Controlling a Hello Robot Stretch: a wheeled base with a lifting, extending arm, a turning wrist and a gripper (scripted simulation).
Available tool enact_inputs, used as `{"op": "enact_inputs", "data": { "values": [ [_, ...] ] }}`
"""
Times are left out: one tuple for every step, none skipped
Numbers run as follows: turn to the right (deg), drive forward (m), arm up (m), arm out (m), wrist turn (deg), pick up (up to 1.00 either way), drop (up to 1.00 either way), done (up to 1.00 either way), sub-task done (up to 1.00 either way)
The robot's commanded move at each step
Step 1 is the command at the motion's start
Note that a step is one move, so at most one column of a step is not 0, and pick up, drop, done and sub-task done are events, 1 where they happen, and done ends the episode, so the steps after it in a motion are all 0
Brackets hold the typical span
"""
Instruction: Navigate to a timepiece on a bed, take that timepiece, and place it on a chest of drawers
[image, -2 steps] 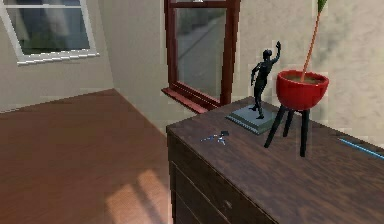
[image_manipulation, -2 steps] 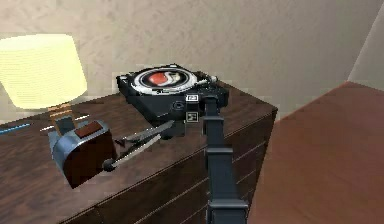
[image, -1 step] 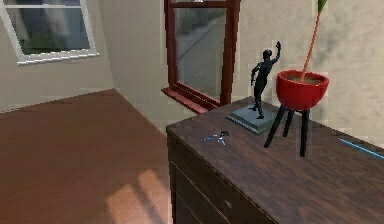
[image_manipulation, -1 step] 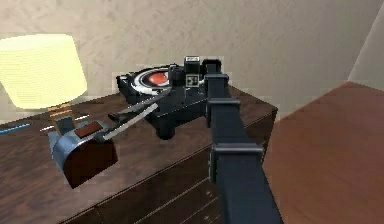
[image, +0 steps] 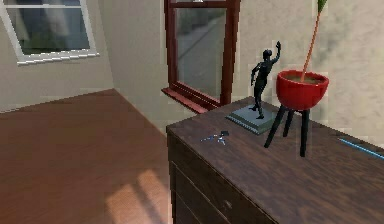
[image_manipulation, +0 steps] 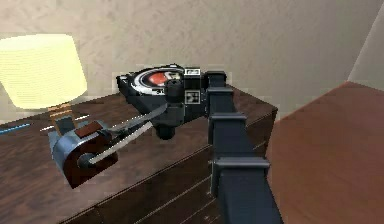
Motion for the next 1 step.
{"op": "enact_inputs", "data": {
  "values": [
    [0.0,0.0,0.0,0.0,0.0,0.0,0.0,1.0,0.0]
  ]
}}
